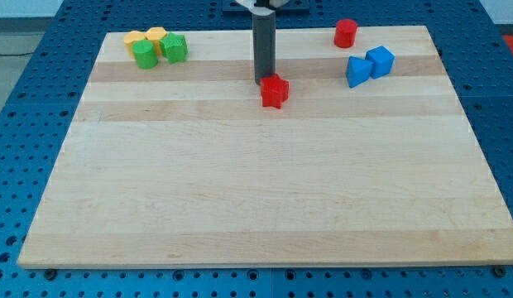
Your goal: Push the red star to the center
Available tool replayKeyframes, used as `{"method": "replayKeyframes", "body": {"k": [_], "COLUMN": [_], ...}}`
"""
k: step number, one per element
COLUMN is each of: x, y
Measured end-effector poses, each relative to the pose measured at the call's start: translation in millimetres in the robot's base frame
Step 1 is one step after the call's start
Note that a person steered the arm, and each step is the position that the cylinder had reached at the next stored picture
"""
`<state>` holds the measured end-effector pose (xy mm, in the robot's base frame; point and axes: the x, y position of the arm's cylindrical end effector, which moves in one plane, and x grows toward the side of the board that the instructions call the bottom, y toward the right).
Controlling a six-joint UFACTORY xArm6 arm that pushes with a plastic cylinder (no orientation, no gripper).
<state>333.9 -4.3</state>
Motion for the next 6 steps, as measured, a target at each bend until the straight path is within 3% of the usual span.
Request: {"method": "replayKeyframes", "body": {"k": [1, 4, 6], "x": [21, 3, 46], "y": [0, 50, 33]}}
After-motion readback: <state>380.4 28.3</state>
